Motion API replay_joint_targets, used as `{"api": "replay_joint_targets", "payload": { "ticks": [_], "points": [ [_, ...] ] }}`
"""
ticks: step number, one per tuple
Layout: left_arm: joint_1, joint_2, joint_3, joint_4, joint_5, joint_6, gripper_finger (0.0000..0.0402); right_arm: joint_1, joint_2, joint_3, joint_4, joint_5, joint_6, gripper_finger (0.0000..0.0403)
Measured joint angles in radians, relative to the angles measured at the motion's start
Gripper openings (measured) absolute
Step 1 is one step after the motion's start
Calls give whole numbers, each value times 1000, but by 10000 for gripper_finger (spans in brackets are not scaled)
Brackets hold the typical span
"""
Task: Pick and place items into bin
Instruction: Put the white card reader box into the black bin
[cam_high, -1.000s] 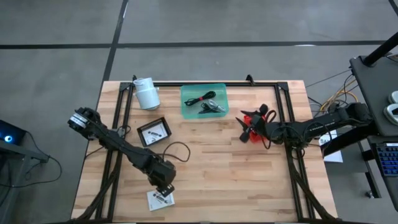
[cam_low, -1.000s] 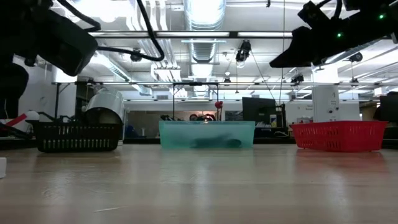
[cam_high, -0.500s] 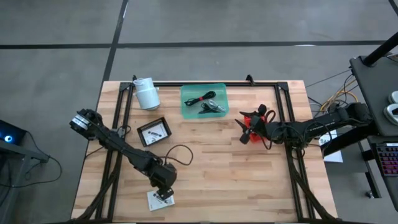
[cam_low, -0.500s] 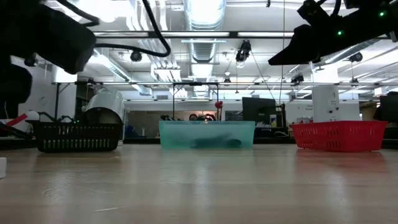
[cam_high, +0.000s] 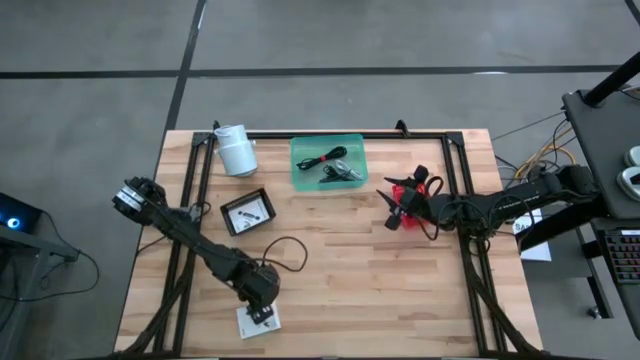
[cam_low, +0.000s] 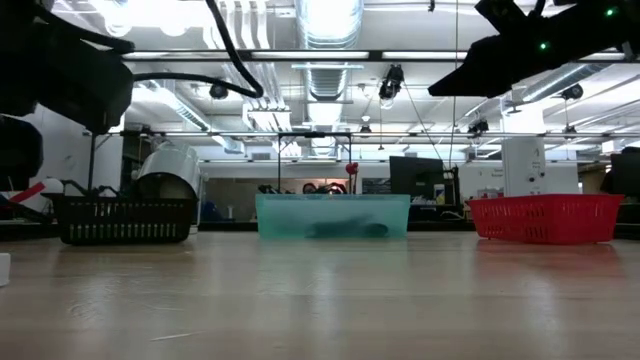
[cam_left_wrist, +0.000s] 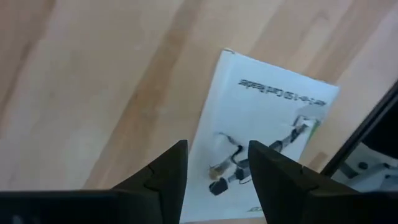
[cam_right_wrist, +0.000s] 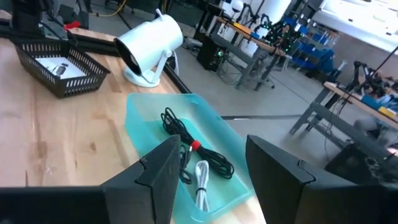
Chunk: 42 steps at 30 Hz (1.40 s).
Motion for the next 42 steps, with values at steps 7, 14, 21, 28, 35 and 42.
{"api": "replay_joint_targets", "payload": {
  "ticks": [7, 14, 21, 28, 35, 42],
  "points": [
    [-2, 25, 0, 6, 12, 41, 152, 0, 0, 1, 18, 0, -12, 169],
    [-4, 72, 0, 8, 46, 71, 152, 0, 0, 1, 18, 0, -12, 169],
    [-6, 120, 2, 10, 39, 157, 152, 0, 0, 1, 19, 0, -8, 169],
    [-6, 123, 1, 6, 40, 222, 112, 0, 0, 1, 18, 0, -5, 169],
    [-5, 88, 3, 4, 72, 226, 13, 0, 0, 0, 12, 0, 15, 169],
    [6, 46, 36, -38, 167, 189, 4, 0, 0, -1, 12, 0, 23, 169]
  ]
}}
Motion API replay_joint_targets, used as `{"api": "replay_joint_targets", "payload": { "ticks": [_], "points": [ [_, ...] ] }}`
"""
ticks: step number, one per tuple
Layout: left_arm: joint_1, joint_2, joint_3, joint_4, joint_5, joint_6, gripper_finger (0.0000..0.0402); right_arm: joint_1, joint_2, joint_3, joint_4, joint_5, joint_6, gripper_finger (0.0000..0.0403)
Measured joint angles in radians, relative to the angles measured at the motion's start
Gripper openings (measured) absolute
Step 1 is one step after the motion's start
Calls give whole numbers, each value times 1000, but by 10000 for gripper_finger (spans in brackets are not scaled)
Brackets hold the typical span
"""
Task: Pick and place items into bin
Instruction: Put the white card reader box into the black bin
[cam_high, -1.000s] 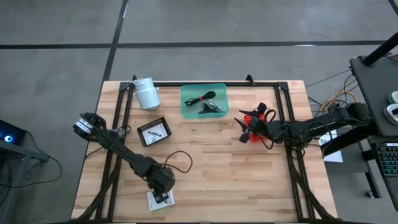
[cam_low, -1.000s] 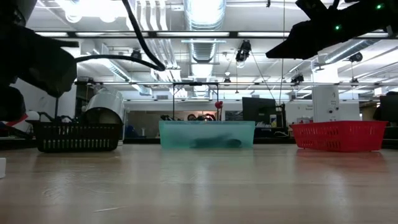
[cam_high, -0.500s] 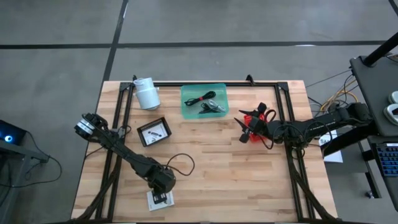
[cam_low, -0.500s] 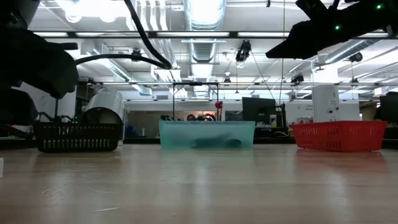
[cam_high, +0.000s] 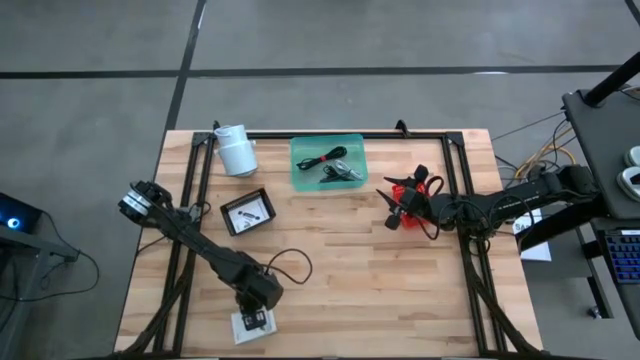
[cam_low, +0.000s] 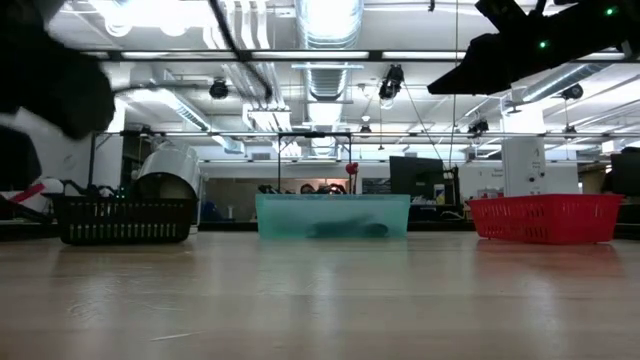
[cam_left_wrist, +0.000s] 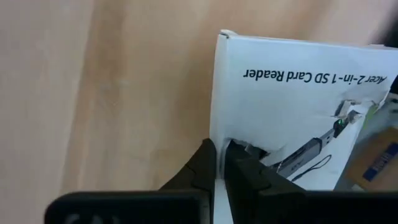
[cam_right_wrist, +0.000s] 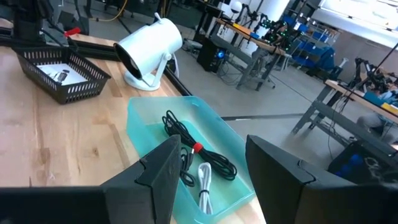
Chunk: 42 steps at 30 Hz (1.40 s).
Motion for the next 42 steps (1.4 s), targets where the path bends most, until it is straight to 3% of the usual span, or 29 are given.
{"api": "replay_joint_targets", "payload": {
  "ticks": [4, 9, 11, 16, 25, 32, 42],
  "points": [
    [16, -46, 60, -120, -23, -20, 3, 0, 0, -1, 0, 0, 0, 169],
    [45, -99, 169, -449, -122, -24, 3, 0, 0, -2, 1, 0, 0, 169],
    [62, -105, 207, -590, -200, -19, 2, 0, 0, -2, 0, 0, 0, 169],
    [111, -112, 274, -812, -505, -24, 2, 0, 0, -3, 0, 0, 0, 169],
    [265, -111, 279, -888, -723, 126, 2, 0, 0, -3, 0, 0, 0, 169],
    [430, -110, 279, -964, -796, 196, 2, 0, 0, -3, 0, 0, 0, 169],
    [654, -110, 262, -950, -799, 401, 2, 0, 0, -3, 0, 0, -3, 169]
  ]
}}
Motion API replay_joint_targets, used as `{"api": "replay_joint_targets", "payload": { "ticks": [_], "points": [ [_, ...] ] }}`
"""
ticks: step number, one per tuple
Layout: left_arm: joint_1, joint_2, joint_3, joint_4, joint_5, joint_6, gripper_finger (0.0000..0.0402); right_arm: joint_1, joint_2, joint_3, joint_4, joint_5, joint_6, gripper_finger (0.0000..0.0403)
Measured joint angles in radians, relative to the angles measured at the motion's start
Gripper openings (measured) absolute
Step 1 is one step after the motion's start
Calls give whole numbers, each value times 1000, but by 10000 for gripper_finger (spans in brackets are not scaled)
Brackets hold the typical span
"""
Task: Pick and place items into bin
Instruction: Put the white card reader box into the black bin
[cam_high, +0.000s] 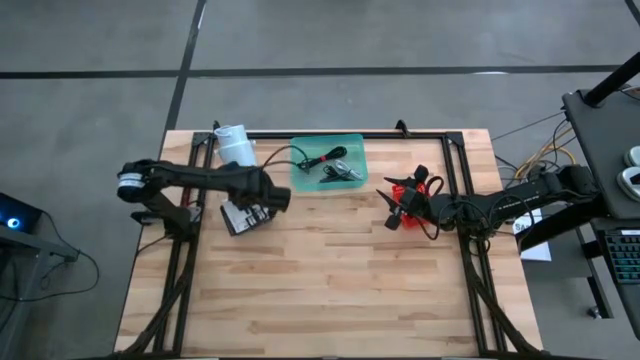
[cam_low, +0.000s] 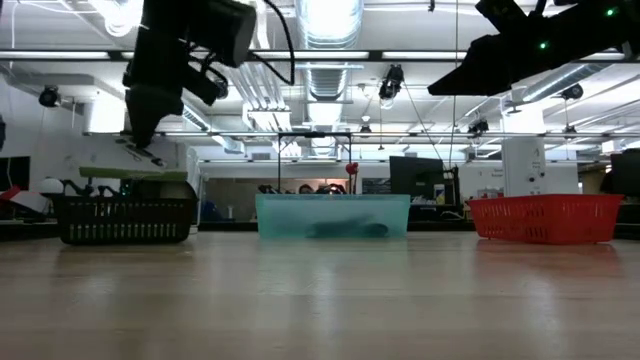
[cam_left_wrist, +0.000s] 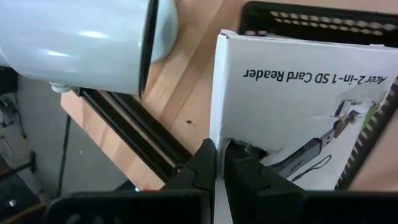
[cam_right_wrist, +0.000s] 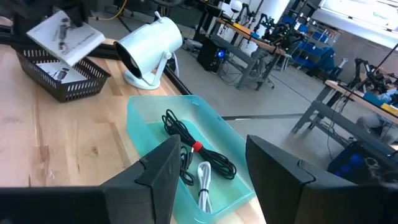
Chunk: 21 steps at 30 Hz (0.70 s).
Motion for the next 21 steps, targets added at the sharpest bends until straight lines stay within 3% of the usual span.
{"api": "replay_joint_targets", "payload": {
  "ticks": [6, 21],
  "points": [
    [56, 3, -19, 62, 2, 78, 1, 0, 0, 0, -9, 0, 0, 169],
    [67, 3, -93, 111, 65, 82, 1, 0, 0, -1, -23, 0, 2, 169]
  ]
}}
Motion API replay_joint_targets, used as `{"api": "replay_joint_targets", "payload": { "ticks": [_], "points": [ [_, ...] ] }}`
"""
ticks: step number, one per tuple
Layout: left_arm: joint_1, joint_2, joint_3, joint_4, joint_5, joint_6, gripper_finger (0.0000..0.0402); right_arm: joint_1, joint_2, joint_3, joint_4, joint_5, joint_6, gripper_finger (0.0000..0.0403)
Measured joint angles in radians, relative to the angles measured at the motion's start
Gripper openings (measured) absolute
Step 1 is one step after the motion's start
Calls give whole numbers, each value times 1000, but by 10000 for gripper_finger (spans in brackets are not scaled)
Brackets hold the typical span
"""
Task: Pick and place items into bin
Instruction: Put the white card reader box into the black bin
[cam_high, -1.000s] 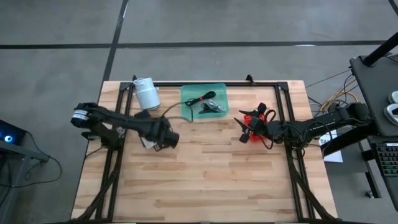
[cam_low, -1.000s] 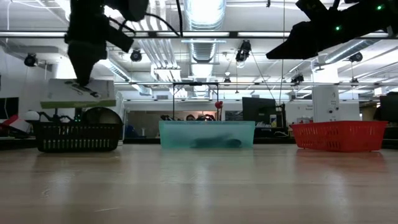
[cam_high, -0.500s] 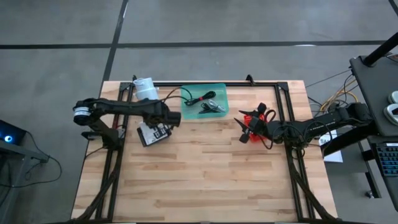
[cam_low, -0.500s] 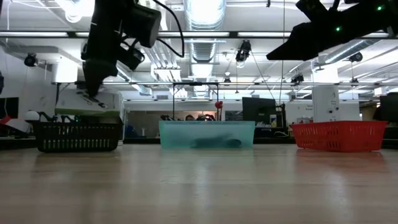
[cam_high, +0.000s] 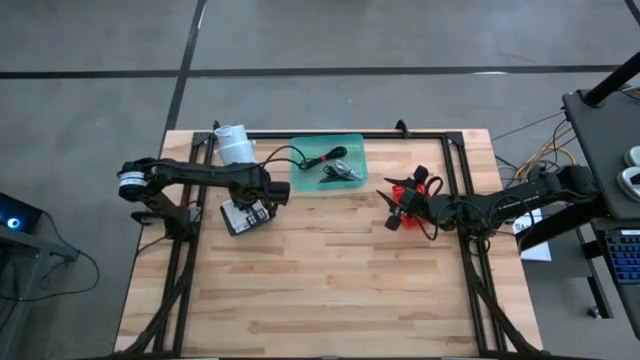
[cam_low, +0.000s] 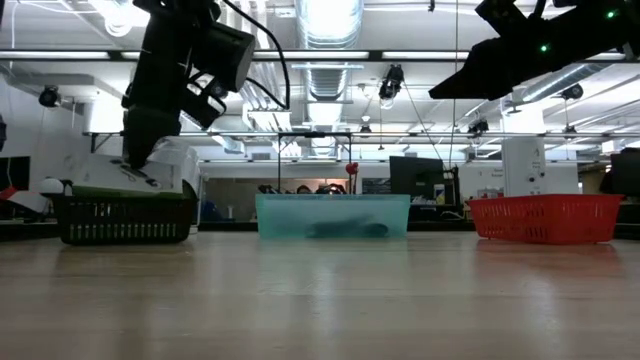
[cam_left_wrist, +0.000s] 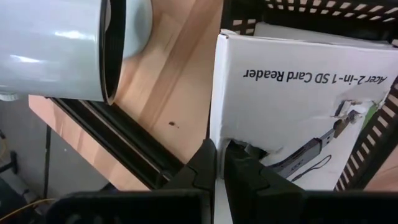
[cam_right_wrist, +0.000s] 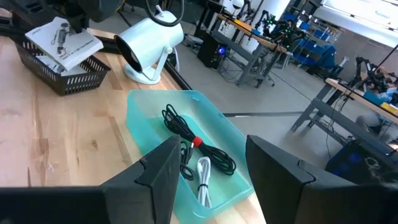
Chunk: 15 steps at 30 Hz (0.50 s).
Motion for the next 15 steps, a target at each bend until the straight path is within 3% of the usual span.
{"api": "replay_joint_targets", "payload": {
  "ticks": [15],
  "points": [
    [1, 0, -17, 94, 36, 150, 1, 0, 0, 0, 1, 0, 0, 169]
  ]
}}
